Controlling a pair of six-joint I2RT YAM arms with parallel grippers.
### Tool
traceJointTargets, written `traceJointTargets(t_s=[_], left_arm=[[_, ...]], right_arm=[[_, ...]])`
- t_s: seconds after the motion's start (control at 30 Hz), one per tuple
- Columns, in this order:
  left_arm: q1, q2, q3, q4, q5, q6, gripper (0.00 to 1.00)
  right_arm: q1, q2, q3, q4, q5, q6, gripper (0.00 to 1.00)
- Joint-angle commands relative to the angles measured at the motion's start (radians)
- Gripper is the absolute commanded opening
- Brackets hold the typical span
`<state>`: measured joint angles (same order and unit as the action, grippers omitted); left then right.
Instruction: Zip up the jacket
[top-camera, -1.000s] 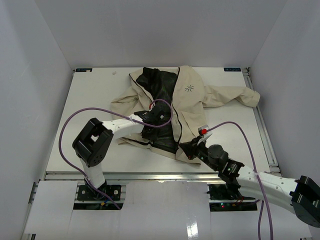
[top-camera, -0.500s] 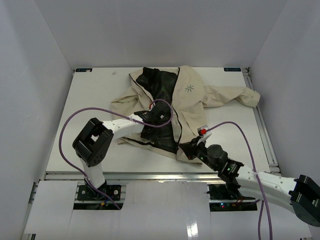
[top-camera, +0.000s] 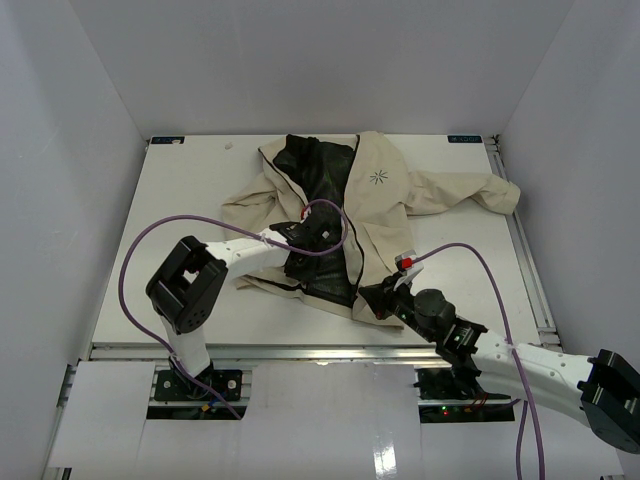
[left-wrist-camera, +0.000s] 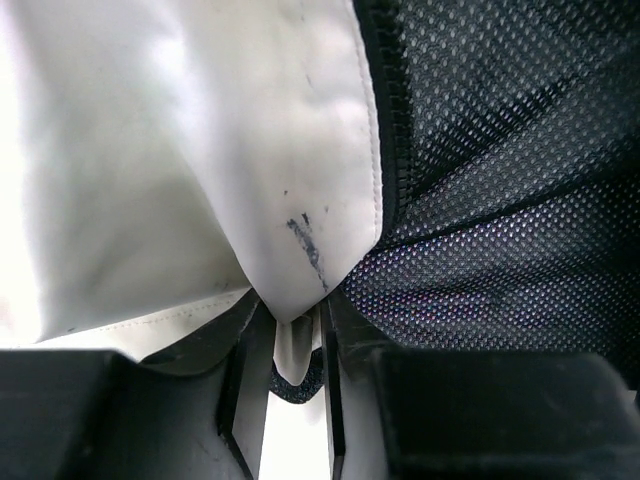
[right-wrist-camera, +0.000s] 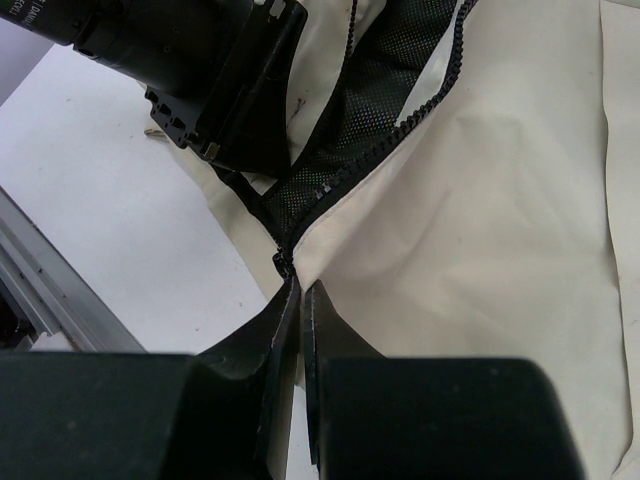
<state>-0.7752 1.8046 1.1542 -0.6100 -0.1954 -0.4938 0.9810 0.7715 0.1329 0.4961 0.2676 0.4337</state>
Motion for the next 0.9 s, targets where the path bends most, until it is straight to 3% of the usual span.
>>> traceJointTargets(t_s=[0.0, 0.13, 0.2, 0.33, 0.67, 0.8, 0.87], left_arm=[[-0.009, 0.001, 0.006, -0.046, -0.005, -0.002, 0.35], [-0.01, -0.006, 0.013, -0.055, -0.017, -0.002, 0.51], [-0.01, -0.01, 0.016, -0.06, -0.015, 0.0, 0.53], [-0.01, -0.018, 0.022, -0.066, -0.001, 0.005, 0.52], [-0.01, -0.048, 0.007, -0.068, 0.013, 0.018, 0.37], [-0.01, -0.05, 0.011, -0.07, 0.009, 0.016, 0.49], [-0.01, -0.051, 0.015, -0.073, 0.009, 0.017, 0.51]], right_arm=[[-0.005, -0.005, 0.013, 0.041, 0.027, -0.02, 0.08], [-0.005, -0.006, 0.013, 0.041, 0.027, -0.02, 0.08], [-0.005, -0.005, 0.013, 0.041, 0.025, -0.02, 0.08], [-0.005, -0.001, 0.013, 0.042, 0.024, -0.018, 0.08], [-0.005, 0.038, 0.029, 0.045, 0.032, -0.029, 0.08], [-0.005, 0.042, 0.021, 0.045, 0.04, -0.025, 0.08], [-0.005, 0.04, 0.022, 0.045, 0.042, -0.023, 0.08]])
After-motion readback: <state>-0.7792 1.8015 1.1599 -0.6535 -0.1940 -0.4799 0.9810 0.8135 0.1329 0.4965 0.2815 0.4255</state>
